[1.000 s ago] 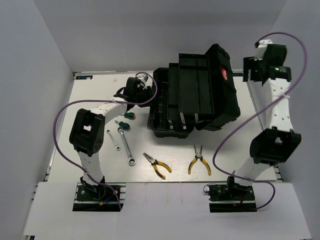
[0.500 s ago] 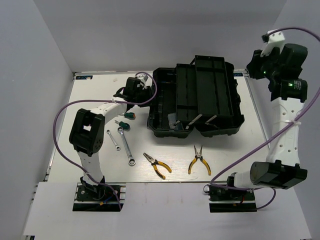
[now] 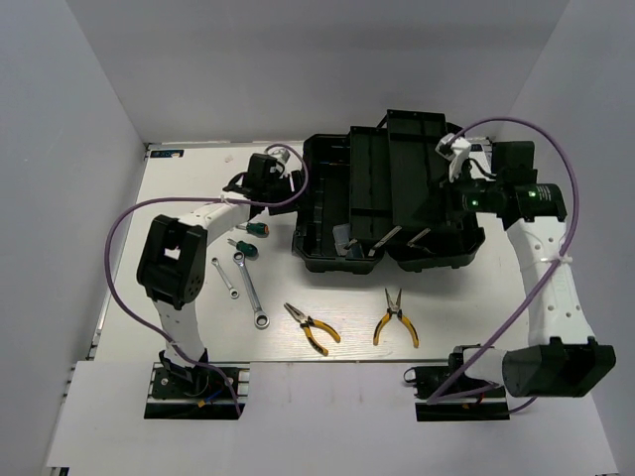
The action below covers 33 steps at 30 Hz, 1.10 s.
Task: Sort the tools into containers
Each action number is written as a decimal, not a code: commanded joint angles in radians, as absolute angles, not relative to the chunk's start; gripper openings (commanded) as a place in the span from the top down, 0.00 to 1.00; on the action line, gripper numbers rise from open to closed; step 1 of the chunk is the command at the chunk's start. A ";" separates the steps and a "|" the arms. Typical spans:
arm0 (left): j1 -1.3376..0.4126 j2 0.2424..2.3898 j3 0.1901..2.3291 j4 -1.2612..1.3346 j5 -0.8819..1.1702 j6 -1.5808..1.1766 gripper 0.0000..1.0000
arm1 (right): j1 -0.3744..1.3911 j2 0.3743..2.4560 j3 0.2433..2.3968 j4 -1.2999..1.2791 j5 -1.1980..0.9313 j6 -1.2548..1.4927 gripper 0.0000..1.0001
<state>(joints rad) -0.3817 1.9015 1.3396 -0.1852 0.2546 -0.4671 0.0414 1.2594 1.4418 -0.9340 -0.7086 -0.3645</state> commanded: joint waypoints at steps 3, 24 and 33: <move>-0.367 1.783 1.459 -0.258 0.265 -0.459 0.19 | 0.104 1.177 1.388 -1.081 -0.813 -0.582 0.44; -0.376 0.940 0.779 -0.405 0.303 -0.457 0.37 | 0.356 0.874 0.592 -0.928 -0.448 -0.816 0.41; -0.451 0.893 0.732 -0.505 0.342 -0.457 0.29 | 0.505 0.946 0.509 -0.753 -0.253 -0.591 0.37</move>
